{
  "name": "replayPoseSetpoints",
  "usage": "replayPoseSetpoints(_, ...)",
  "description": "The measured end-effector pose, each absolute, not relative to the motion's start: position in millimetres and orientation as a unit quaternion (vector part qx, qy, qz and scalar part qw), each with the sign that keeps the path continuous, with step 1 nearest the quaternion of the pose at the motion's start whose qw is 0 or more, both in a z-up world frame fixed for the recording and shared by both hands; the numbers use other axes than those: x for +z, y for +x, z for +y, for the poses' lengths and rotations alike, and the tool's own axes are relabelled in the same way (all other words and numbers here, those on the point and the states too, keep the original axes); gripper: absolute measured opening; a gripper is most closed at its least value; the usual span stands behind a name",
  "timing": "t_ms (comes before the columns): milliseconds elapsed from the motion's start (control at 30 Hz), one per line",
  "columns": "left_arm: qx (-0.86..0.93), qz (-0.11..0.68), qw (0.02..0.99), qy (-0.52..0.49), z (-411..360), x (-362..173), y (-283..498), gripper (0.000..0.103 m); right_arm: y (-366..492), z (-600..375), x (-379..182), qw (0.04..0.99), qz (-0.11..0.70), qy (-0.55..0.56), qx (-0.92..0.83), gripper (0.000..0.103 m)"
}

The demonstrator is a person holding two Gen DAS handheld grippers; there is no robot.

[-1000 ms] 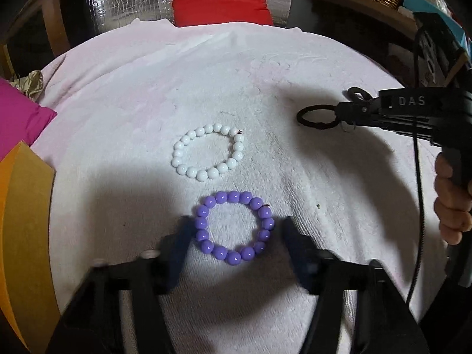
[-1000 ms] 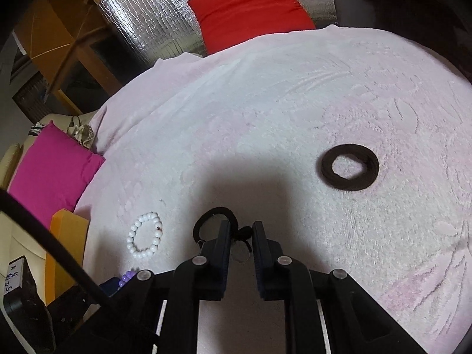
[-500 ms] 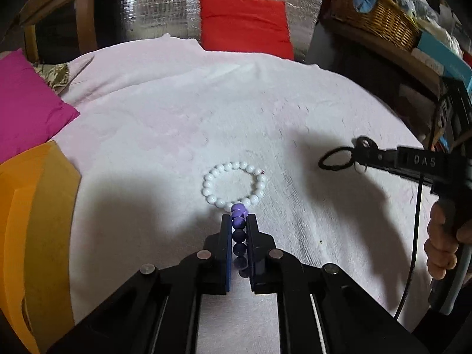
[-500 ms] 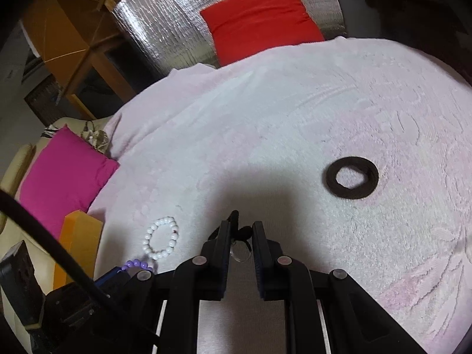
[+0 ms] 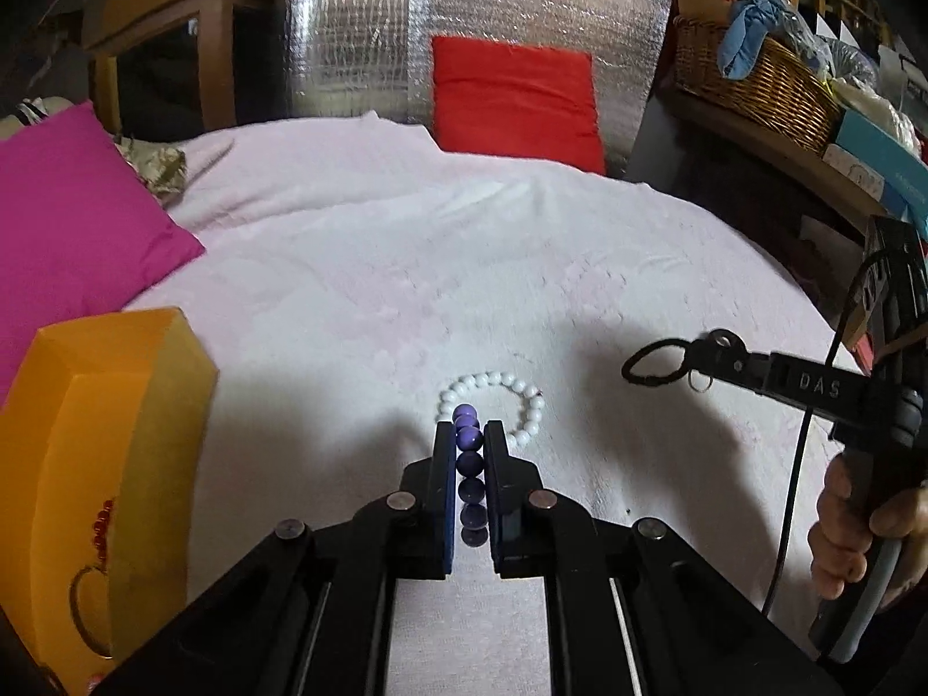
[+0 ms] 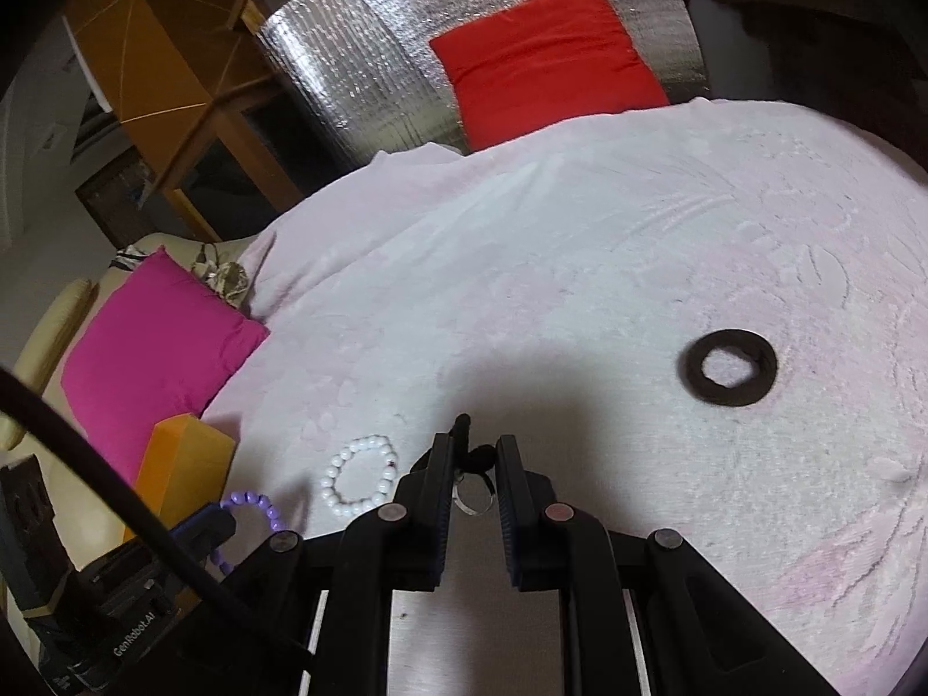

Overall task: Organize jewelry
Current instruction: 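Lift the purple bracelet and black hair tie and carry both over the orange box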

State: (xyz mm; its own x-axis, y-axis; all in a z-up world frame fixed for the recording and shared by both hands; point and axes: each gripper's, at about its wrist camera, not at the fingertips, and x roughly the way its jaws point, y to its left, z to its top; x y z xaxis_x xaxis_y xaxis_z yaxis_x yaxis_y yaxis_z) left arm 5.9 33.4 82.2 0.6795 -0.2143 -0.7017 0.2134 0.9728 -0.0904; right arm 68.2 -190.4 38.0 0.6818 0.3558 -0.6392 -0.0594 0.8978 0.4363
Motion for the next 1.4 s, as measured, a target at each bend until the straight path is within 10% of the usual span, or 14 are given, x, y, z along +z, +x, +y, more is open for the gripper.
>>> replayPoseSetpoints(1400, -0.024, 0.326, 0.945, 0.014, 67, 116, -19, 0.009, 45, -117, 28, 0.903, 0.379, 0.114, 0.166, 0.016)
